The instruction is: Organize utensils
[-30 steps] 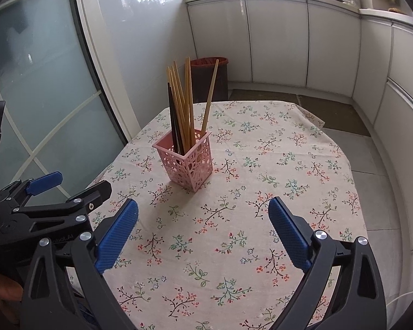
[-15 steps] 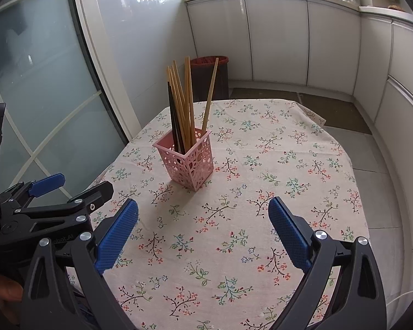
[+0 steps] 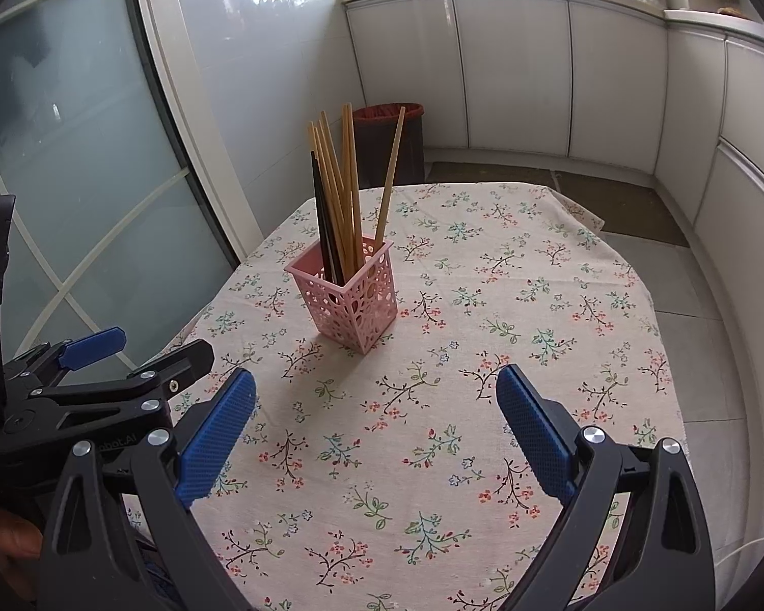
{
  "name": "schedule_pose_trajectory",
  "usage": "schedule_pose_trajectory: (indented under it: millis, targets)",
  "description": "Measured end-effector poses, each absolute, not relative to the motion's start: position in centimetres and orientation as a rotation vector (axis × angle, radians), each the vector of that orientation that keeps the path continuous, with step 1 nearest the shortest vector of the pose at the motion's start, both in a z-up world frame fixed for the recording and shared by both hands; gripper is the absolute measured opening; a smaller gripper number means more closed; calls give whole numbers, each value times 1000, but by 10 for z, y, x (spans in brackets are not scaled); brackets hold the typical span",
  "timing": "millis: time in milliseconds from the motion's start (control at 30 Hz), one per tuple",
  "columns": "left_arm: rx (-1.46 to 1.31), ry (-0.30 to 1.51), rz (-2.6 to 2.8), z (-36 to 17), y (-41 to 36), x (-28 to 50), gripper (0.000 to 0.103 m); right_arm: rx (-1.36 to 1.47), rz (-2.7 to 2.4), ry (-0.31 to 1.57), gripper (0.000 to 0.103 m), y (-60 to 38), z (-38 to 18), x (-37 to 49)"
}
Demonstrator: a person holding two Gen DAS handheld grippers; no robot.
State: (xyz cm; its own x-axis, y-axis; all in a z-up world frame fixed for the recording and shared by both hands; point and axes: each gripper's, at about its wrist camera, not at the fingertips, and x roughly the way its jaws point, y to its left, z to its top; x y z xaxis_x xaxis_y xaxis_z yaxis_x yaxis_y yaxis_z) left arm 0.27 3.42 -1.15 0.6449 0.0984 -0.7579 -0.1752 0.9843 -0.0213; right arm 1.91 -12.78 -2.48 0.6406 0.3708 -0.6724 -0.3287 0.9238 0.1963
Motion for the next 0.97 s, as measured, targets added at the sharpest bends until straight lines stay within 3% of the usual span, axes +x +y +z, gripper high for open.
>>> schedule_pose_trajectory:
  millis: [967]
  targets:
    - [-81,858,161,-10,33,3,96,56,398,778,93,-127,-25,19]
